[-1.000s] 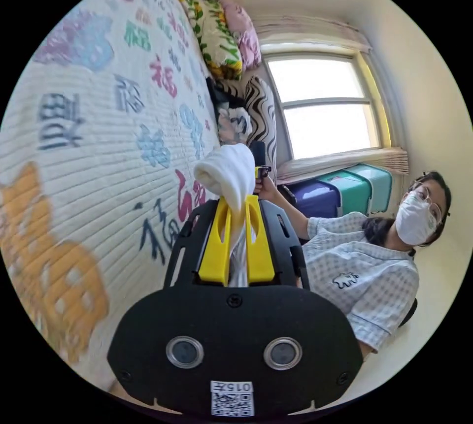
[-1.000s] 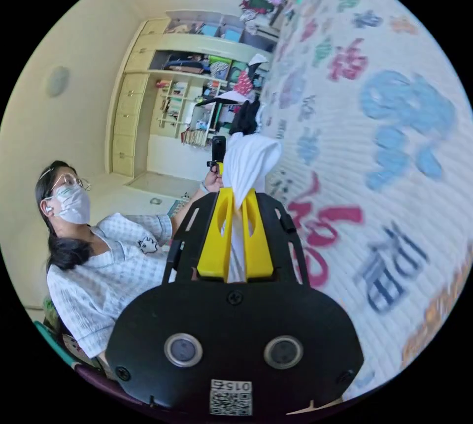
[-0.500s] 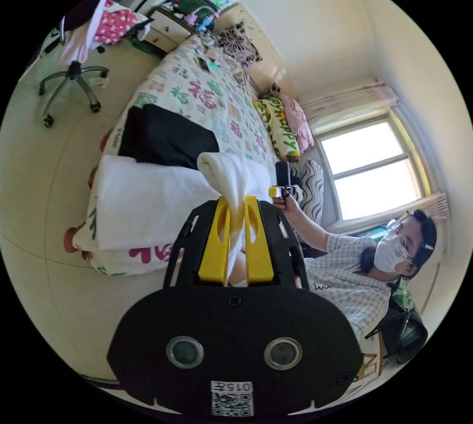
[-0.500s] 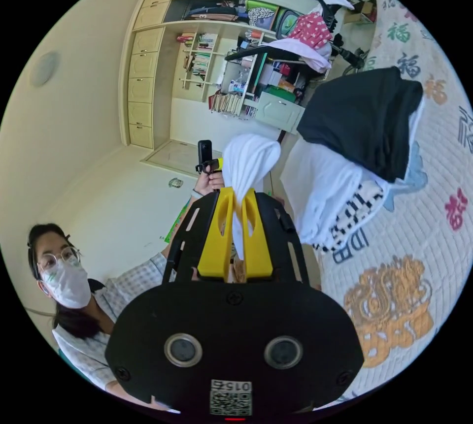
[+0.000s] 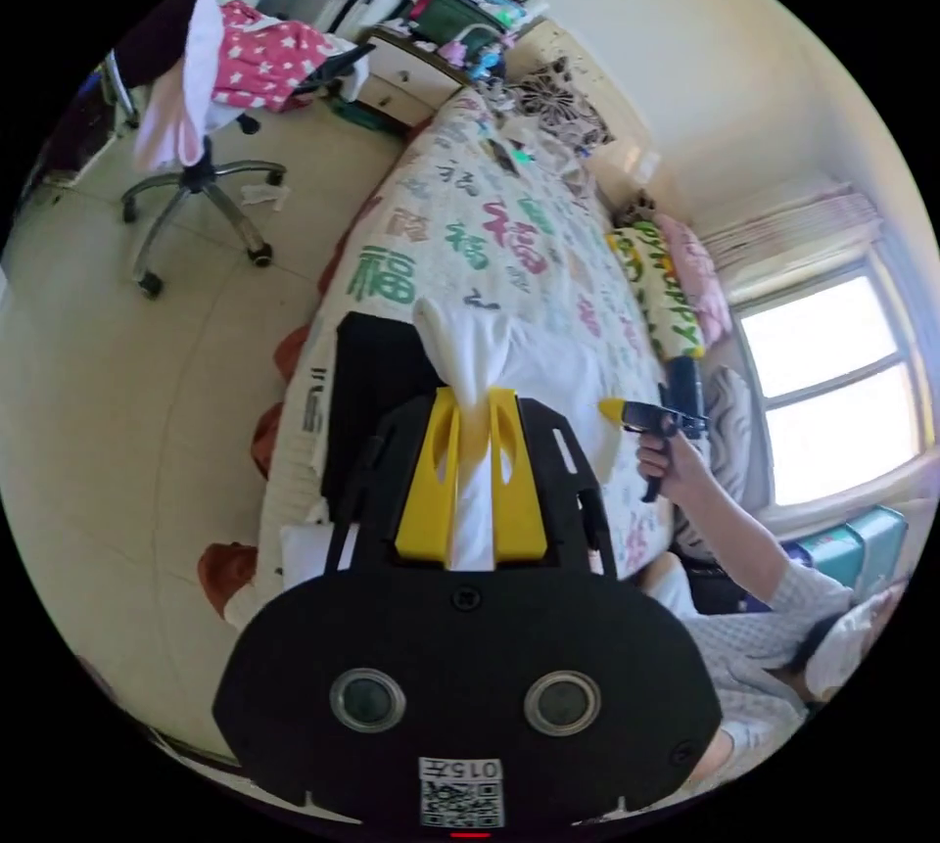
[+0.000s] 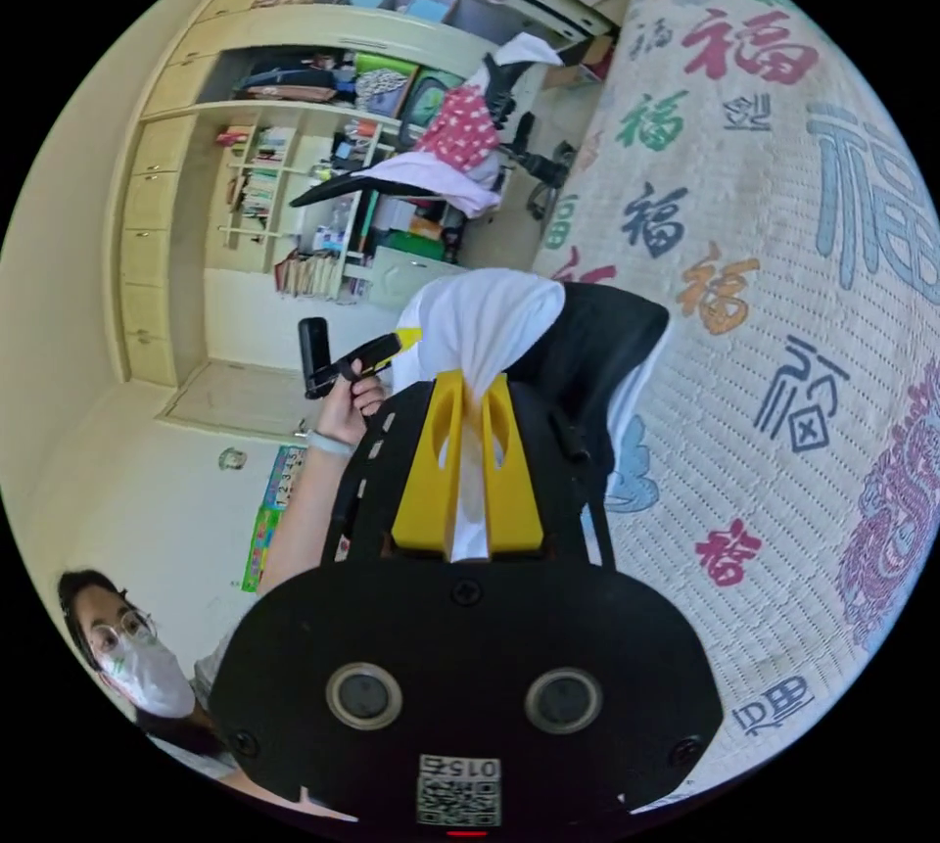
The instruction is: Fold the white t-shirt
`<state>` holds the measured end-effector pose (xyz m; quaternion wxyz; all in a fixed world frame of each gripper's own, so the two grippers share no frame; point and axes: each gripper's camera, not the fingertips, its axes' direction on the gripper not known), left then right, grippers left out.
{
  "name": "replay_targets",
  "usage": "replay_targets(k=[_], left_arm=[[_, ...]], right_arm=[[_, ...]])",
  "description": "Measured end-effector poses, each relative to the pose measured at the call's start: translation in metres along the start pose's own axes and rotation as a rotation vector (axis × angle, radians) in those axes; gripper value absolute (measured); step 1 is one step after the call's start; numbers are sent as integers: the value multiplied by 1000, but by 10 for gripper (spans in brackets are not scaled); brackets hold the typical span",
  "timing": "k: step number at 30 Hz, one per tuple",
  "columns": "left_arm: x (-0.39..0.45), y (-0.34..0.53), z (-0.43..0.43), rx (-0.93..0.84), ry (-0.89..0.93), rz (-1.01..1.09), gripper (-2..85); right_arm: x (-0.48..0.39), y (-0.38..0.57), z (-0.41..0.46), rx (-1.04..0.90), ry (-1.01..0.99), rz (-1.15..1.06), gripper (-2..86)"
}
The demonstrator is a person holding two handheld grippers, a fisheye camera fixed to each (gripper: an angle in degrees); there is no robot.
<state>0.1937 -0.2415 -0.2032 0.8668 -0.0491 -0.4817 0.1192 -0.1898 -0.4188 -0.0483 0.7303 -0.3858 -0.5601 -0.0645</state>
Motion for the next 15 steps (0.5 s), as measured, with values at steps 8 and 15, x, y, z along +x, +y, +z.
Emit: replay_targets(k=[8,15], left_arm=[[24,134,-63,450,-236,15,29],[68,317,-39,572,-168,3,94]], right_arm=[[-20,23,-25,152,83,0,75],[-110,98,36,-183,177,-324,112]])
